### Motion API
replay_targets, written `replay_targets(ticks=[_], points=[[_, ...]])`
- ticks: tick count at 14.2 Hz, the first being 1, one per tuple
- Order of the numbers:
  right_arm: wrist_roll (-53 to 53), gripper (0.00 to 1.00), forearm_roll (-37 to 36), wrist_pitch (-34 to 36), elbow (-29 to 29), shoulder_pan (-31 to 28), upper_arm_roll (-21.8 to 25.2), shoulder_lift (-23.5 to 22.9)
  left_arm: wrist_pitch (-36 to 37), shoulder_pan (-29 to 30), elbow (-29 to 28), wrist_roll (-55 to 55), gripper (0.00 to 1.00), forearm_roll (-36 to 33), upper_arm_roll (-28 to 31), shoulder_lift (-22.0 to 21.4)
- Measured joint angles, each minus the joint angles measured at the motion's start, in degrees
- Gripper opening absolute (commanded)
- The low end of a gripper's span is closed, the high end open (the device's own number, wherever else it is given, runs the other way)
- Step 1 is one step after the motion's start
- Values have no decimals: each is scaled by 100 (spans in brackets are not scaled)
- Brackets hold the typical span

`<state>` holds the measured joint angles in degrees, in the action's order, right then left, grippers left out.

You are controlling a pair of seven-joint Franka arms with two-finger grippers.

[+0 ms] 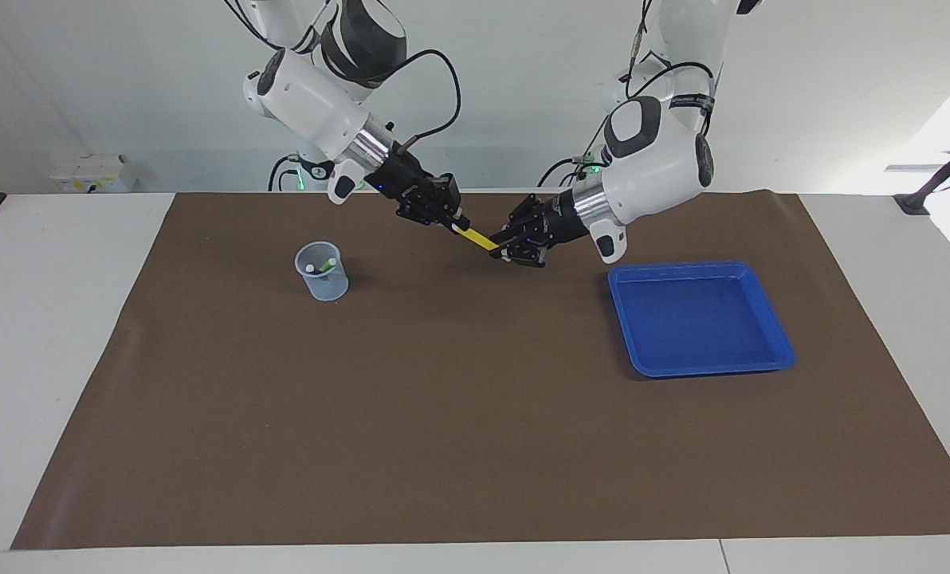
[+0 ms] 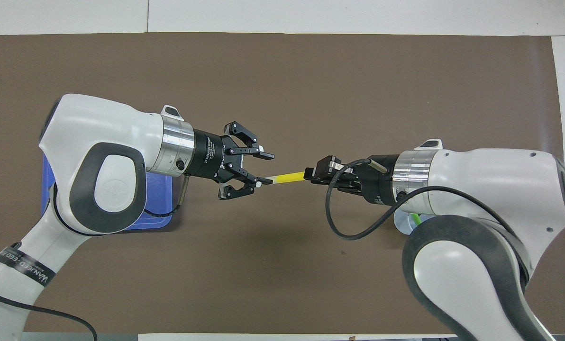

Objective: Transfer and insert pens with both arms
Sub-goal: 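Pass the yellow pen from the left gripper to the right gripper, then insert the yellow pen into the cup while the left gripper withdraws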

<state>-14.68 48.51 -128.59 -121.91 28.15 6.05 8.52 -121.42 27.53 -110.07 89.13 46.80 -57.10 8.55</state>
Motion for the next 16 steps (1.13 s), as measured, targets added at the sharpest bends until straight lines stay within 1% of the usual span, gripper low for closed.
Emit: replay_targets(ticks=[1, 2, 4, 5, 6, 8, 10, 11, 13, 16], points=[[56, 0, -211, 294, 48, -150, 12, 11, -20, 0, 16, -21, 100, -338, 8, -22], [101, 0, -555, 664, 146, -331, 21, 24, -24, 0, 50, -21, 100, -852, 7, -45], [360, 0, -1428, 1623, 507, -754, 31, 44, -24, 0, 169, -27, 100, -1740, 8, -60], [636, 0, -1817, 2100, 702, -966, 38, 51, -24, 0, 225, -78, 100, -2016, 8, -60], [955, 0, -2155, 2487, 856, -1155, 43, 53, -24, 0, 259, -170, 100, -2146, 8, -61], [1543, 0, -2925, 2962, 1012, -1365, 52, 53, -24, 0, 270, -287, 100, -2204, 10, -61], [2076, 0, -3756, 3125, 1008, -1374, 47, 52, -24, 0, 284, -329, 100, -2217, 12, -62], [2225, 0, -4002, 3177, 980, -1372, 41, 52, -24, 0, 295, -337, 100, -2221, 14, -65], [2537, 0, -4256, 3203, 844, -1435, 42, 62, -24, 0, 311, -344, 100, -2233, 15, -72], [2891, 0, -4314, 3046, 526, -1667, 51, 92, -24, 0, 318, -403, 100, -2250, 16, -80]])
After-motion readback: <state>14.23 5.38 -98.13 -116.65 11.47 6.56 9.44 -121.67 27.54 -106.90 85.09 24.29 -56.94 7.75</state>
